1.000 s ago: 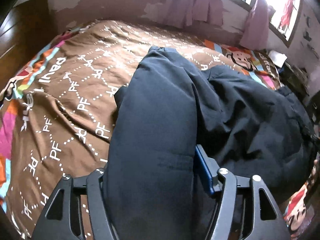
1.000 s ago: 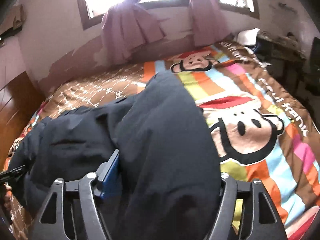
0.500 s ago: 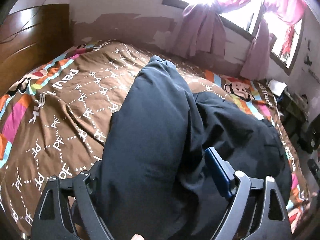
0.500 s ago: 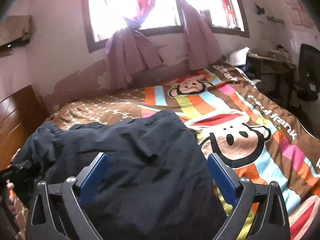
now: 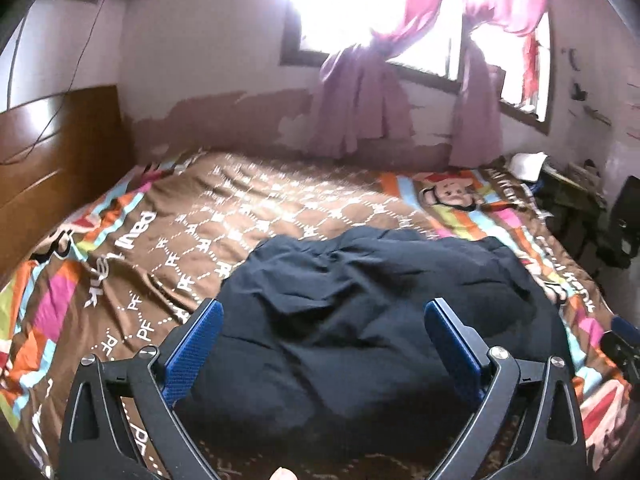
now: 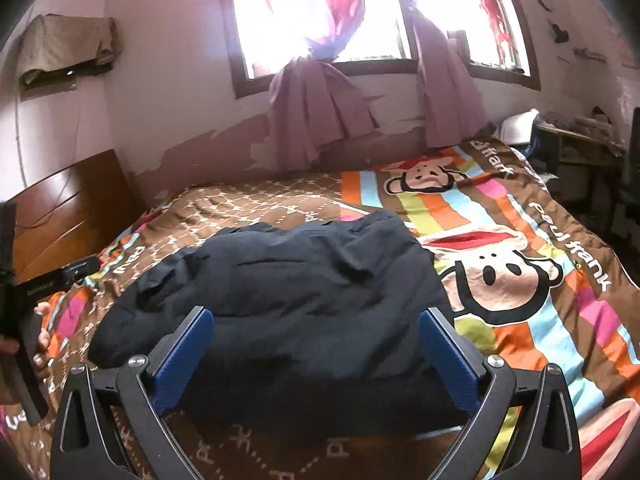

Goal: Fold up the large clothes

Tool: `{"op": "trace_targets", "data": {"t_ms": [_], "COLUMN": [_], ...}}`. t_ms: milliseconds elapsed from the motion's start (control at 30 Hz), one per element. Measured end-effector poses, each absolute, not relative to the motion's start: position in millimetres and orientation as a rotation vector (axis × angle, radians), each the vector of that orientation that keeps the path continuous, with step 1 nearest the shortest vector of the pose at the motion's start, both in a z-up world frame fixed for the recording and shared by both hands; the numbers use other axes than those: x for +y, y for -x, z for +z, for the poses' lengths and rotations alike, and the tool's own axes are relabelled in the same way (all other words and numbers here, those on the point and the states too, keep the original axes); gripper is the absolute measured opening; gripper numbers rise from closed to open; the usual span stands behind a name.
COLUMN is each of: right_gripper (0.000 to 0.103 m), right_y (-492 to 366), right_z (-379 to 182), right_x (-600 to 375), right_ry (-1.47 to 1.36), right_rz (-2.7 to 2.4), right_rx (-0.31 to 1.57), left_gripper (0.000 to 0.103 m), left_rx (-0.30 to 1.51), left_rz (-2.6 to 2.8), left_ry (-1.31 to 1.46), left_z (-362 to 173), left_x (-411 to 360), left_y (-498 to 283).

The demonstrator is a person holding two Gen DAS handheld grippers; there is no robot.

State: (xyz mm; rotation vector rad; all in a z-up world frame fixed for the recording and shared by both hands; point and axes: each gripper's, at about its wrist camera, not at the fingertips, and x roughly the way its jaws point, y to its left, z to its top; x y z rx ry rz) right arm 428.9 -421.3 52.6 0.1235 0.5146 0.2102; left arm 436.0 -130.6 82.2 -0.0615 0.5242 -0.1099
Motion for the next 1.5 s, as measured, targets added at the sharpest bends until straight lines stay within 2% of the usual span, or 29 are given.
{"op": "trace_targets", "data": {"t_ms": [333, 633, 1033, 1500], "right_gripper": [0.103, 0.103, 0.103, 0.103], "right_y": [-351, -291, -267, -269], "right_z": [74, 94, 71, 30], "right_x": [-414, -401, -390, -361], "right_ry": [-0.096, -0.008, -0.022, 0.028], "right_rz": [0.259, 0.309, 0.38, 0.4], "right_rx": [0.418, 0.316, 0.351, 0.373], "left_gripper": [0.099, 0.099, 0.099, 0.099], "left_rx": [0.392, 0.348, 0.363, 0.41], "left_rz": [-0.134, -0.09, -0.014, -0.013], "left_ry": [0.011, 0.136, 0.124, 0.093], "left_z": [105, 112, 66, 19], "left_x": [-165, -143, -119, -102], "left_y": [-341, -288, -240, -239]}}
